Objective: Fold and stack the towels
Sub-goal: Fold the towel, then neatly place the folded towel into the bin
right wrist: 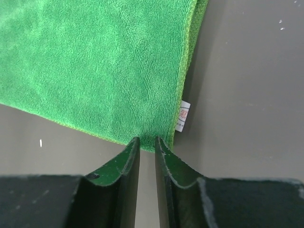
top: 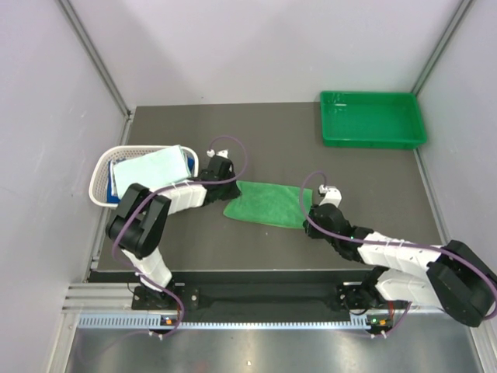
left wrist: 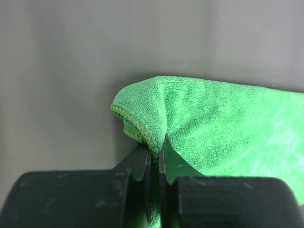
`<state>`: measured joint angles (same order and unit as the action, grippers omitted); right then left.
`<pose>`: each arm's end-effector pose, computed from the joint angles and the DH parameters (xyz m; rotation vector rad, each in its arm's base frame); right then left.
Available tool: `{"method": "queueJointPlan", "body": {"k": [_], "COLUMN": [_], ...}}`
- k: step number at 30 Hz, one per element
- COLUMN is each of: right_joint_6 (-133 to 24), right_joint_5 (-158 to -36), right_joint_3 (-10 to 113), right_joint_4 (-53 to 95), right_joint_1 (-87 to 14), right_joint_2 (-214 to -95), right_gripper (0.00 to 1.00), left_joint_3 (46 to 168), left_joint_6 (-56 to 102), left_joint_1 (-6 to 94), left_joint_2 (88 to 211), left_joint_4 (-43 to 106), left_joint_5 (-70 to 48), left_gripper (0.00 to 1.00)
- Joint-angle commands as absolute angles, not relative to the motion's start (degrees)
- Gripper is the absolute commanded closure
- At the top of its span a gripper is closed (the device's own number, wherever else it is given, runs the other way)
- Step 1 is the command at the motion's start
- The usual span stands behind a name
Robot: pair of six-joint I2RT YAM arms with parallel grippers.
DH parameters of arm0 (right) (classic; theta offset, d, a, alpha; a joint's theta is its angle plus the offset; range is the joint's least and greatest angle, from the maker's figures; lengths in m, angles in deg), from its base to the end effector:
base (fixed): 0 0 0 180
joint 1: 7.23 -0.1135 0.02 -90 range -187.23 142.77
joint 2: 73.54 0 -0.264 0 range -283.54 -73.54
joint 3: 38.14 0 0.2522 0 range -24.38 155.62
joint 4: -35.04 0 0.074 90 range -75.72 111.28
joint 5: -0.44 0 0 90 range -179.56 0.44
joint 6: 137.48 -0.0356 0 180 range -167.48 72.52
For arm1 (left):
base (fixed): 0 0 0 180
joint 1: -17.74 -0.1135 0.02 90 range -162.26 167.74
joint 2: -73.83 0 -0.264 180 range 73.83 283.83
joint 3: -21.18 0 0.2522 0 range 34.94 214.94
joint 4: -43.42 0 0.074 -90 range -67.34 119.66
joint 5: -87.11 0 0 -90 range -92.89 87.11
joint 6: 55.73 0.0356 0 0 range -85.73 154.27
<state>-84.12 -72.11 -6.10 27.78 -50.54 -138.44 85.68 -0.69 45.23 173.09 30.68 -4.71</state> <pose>0.1546 0.1311 0.1462 0.0295 2.2647 0.4093 0.3044 -0.1597 0.1495 -0.1457 2.4667 -0.5317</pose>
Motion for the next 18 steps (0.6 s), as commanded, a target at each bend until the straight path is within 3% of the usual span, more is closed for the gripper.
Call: {"method": "queueJointPlan", "body": {"k": [1,9,18], "right_joint_6": [-83.69,-78.42,-75.08], "right_joint_5": [-72.42,-72.77,-74.00], "right_joint_3": [-5.57,4.44,9.63], "right_joint_4": [26.82,17.24,14.51], "right_joint_1": [-49.95,-49.77,-49.69], "right_joint_2": [-135.59,-128.57,-124.25], "right_gripper": [0.80,0.51,0.47], "left_joint_3": [86.24,102.51,119.21], "left_joint_6": [-0.19,2.10,6.14], "left_joint_1": [47.53,52.37,53.69], "left_joint_2": [175.17,173.94,172.09], "left_joint_4": [18.25,-2.83,-17.44], "left_joint_5": [1.22,21.18,37.71], "left_gripper": [1.00,1.00,1.00]}}
